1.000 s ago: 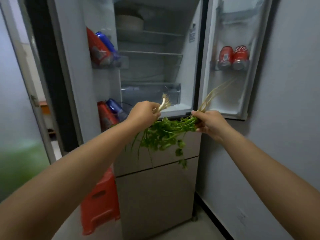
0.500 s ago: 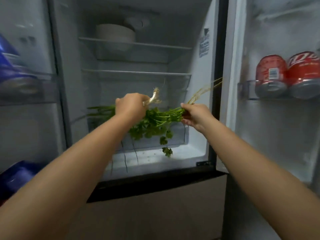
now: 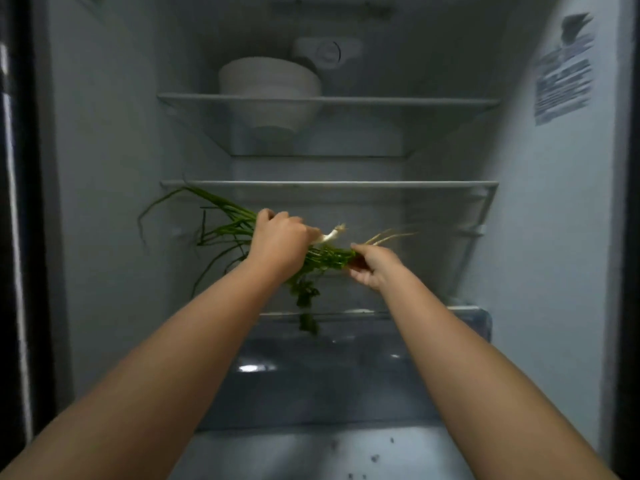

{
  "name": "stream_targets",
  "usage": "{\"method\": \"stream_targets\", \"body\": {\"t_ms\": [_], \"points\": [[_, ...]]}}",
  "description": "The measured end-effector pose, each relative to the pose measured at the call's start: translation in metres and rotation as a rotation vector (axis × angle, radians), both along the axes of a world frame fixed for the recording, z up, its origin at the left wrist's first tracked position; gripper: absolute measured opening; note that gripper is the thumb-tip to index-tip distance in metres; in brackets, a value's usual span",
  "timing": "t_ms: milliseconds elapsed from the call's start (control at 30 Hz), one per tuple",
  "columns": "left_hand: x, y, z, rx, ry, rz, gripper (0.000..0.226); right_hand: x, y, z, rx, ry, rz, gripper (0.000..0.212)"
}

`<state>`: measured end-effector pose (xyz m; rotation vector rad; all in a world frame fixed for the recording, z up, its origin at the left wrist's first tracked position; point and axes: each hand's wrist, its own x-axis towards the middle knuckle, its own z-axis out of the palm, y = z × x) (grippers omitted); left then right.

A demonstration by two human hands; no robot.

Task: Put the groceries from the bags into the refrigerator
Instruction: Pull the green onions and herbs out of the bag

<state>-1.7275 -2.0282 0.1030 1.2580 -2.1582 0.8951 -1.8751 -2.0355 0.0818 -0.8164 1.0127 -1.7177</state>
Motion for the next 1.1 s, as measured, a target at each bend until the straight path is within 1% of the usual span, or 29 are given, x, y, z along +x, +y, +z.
{"method": "stream_targets", "body": {"t_ms": [133, 267, 333, 400, 433, 467, 500, 533, 567, 600, 667, 767, 800, 833, 900, 933, 967, 1033, 1067, 1100], "points": [[-0.019, -0.054, 0.007, 0.036, -0.111, 0.049, 0.046, -0.031, -0.053, -0.002, 0.132, 0.108, -0.074, 0.028], [-0.059, -0.092, 0.007, 0.268, -0.188, 0.12, 0.037, -0.068, -0.076, -0.019, 0.317, 0.298, -0.113, 0.027], [-0.08, -0.107, 0.001, 0.321, -0.195, 0.083, 0.035, -0.085, -0.079, -0.023, 0.373, 0.364, -0.126, 0.015], [-0.099, -0.121, -0.008, 0.34, -0.164, 0.022, 0.036, -0.1, -0.076, -0.024, 0.378, 0.411, -0.172, 0.014], [-0.108, -0.127, -0.014, 0.358, -0.152, -0.004, 0.037, -0.105, -0.071, -0.023, 0.383, 0.45, -0.192, 0.01], [-0.118, -0.132, -0.02, 0.389, -0.144, -0.024, 0.038, -0.111, -0.068, -0.023, 0.391, 0.536, -0.234, 0.017], [-0.126, -0.134, -0.025, 0.429, -0.141, -0.033, 0.038, -0.115, -0.063, -0.023, 0.406, 0.674, -0.279, 0.023], [-0.133, -0.136, -0.031, 0.484, -0.14, -0.035, 0.037, -0.116, -0.058, -0.023, 0.411, 0.839, -0.317, 0.024], [-0.138, -0.136, -0.035, 0.546, -0.135, -0.041, 0.038, -0.117, -0.051, -0.024, 0.384, 0.994, -0.371, 0.023], [-0.141, -0.136, -0.037, 0.607, -0.123, -0.056, 0.04, -0.115, -0.044, -0.026, 0.36, 1.101, -0.428, 0.026], [-0.14, -0.133, -0.036, 0.695, -0.084, -0.106, 0.048, -0.108, -0.026, -0.032, 0.265, 1.262, -0.477, 0.028], [-0.125, -0.123, -0.024, 0.719, -0.043, -0.144, 0.053, -0.096, -0.001, -0.05, 0.07, 1.495, -0.449, 0.027], [-0.117, -0.118, -0.02, 0.708, -0.023, -0.152, 0.054, -0.093, 0.006, -0.059, 0.009, 1.563, -0.42, 0.031], [-0.109, -0.112, -0.017, 0.687, -0.005, -0.154, 0.054, -0.091, 0.013, -0.069, -0.052, 1.627, -0.406, 0.039], [-0.092, -0.098, -0.018, 0.619, 0.014, -0.154, 0.049, -0.085, 0.025, -0.085, -0.145, 1.674, -0.397, 0.054], [-0.084, -0.089, -0.02, 0.579, 0.013, -0.153, 0.044, -0.085, 0.028, -0.094, -0.199, 1.688, -0.425, 0.055], [-0.077, -0.077, -0.024, 0.543, 0.005, -0.153, 0.038, -0.085, 0.03, -0.102, -0.252, 1.707, -0.483, 0.052], [-0.066, -0.053, -0.037, 0.444, 0.032, -0.12, 0.03, -0.084, 0.034, -0.111, -0.306, 1.742, -0.585, 0.039], [-0.061, -0.041, -0.047, 0.392, 0.087, -0.079, 0.03, -0.083, 0.036, -0.114, -0.316, 1.756, -0.605, 0.036], [-0.055, -0.028, -0.054, 0.334, 0.144, -0.027, 0.031, -0.081, 0.04, -0.116, -0.333, 1.751, -0.619, 0.04]]}}
